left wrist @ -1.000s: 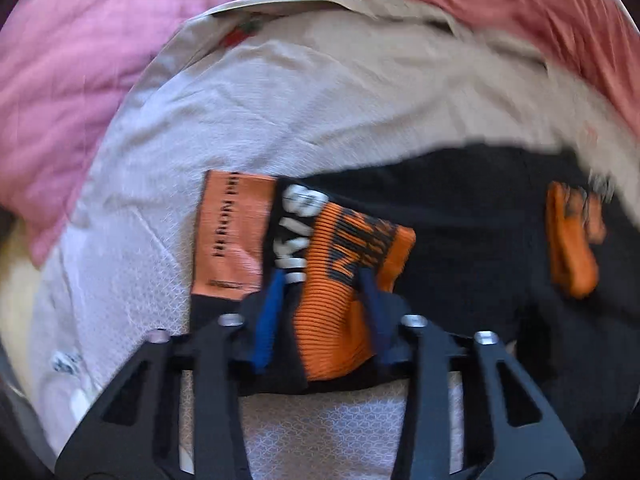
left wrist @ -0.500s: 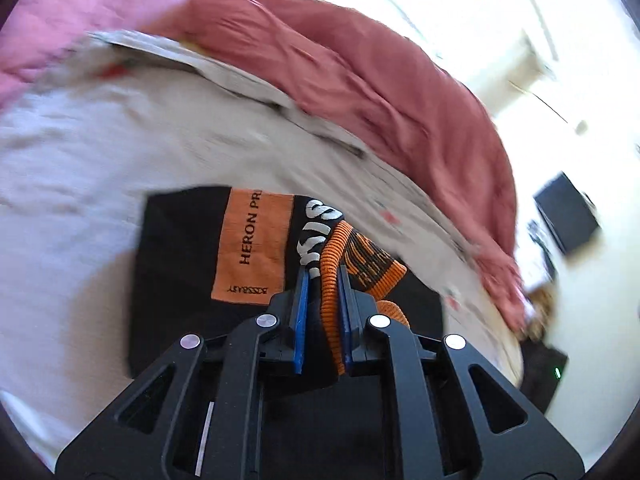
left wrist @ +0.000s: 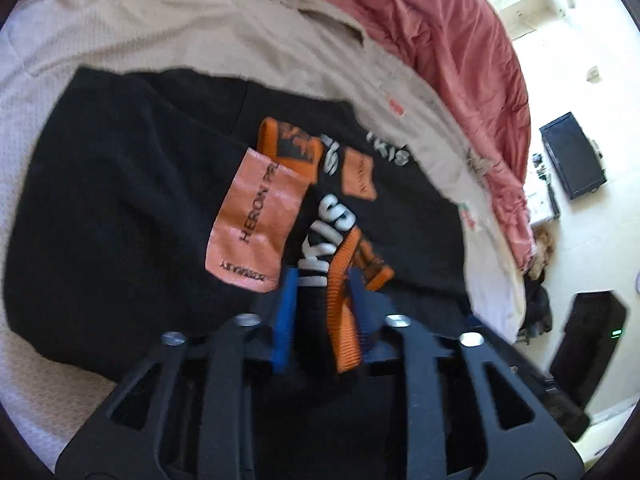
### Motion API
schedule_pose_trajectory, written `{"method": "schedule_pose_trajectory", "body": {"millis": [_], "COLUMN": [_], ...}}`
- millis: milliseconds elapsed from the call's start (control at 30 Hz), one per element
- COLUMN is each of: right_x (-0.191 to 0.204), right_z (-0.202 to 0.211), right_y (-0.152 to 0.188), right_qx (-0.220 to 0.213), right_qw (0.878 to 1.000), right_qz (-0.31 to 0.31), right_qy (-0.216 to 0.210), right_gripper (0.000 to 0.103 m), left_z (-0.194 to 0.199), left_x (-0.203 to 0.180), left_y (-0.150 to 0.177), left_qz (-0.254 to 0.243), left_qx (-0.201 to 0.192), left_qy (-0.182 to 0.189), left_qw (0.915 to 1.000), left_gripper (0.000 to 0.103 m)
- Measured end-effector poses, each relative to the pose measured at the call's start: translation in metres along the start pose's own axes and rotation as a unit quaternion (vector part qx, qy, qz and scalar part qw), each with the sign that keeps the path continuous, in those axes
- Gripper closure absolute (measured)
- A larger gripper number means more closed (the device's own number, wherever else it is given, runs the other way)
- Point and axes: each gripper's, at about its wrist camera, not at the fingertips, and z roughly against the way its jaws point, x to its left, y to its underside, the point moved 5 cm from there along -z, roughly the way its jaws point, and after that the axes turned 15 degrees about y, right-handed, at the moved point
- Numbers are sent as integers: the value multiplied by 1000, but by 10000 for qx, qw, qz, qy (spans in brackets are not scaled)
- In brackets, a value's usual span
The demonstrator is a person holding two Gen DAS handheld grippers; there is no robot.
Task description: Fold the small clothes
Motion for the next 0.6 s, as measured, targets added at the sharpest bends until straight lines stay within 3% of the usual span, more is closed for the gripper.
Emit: {"method": "schedule_pose_trajectory", "body": {"millis": [100, 200, 300, 500, 600], "right_x": [14, 33, 49, 64, 71], "right_z": [-6, -16, -32, -56, -61], "right_y": [1, 1, 1, -2, -6], "right_qx": [149, 328, 529, 712, 630], "right_qw": [9997, 9984, 9971, 9956, 9966], "right_qz": [-14, -30, -44, -214, -111], "right_qy": [-203, -456, -554, -573, -511], "right_gripper": [7, 7, 7, 7, 16], "left_z": [26, 43, 57, 80, 83], "left_x": [-10, -8, 6, 24, 27], "left_y": [-13, -21, -27, -38, -41], "left_qz": [-312, -599, -568, -173, -64], "left_qx": [-372, -593, -701, -984, -1055], "left_qy": [-178, -829, -1353, -1397, -1362], "left_qw": [9987, 9930, 9867, 9851, 9850], "left_gripper": [62, 51, 49, 43, 42]}}
